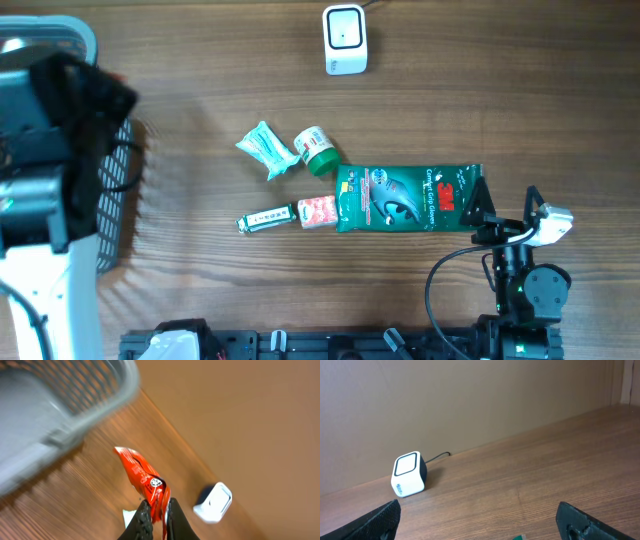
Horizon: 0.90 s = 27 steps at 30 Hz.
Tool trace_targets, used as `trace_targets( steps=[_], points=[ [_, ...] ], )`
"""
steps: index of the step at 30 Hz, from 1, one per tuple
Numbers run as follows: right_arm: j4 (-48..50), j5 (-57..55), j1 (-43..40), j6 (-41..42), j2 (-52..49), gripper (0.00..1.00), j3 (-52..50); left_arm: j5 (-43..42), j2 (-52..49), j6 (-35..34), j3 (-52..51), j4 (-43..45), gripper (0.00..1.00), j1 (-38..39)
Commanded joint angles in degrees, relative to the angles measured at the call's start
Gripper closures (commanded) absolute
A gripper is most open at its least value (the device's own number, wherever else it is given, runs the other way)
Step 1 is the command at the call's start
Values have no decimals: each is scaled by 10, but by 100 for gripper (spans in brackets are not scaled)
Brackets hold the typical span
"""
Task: Scan the item barcode
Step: 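Swing the Nescafe stick past the scanner and drop it on the 3M pack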
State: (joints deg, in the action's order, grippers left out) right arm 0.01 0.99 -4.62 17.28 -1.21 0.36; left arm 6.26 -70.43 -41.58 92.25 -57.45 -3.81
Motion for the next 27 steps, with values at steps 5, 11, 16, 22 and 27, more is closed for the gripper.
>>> trace_targets(
  steps=[5, 11, 16, 22, 27],
  points=[
    [3, -4, 2, -7, 3, 0, -1, 20, -111, -30, 4, -24, 96, 183],
    [3, -4, 2, -6, 3, 0, -1, 20, -192, -99, 2, -62, 96, 265],
    [3, -4, 2, -6, 3, 0, -1, 19, -244, -104, 2, -54, 96, 331],
    [3, -4, 2, -6, 3, 0, -1, 20, -262, -100, 1, 5, 96, 409],
    [3, -4, 2, -6, 3, 0, -1, 20, -265, -97, -12, 88, 96, 452]
  ],
)
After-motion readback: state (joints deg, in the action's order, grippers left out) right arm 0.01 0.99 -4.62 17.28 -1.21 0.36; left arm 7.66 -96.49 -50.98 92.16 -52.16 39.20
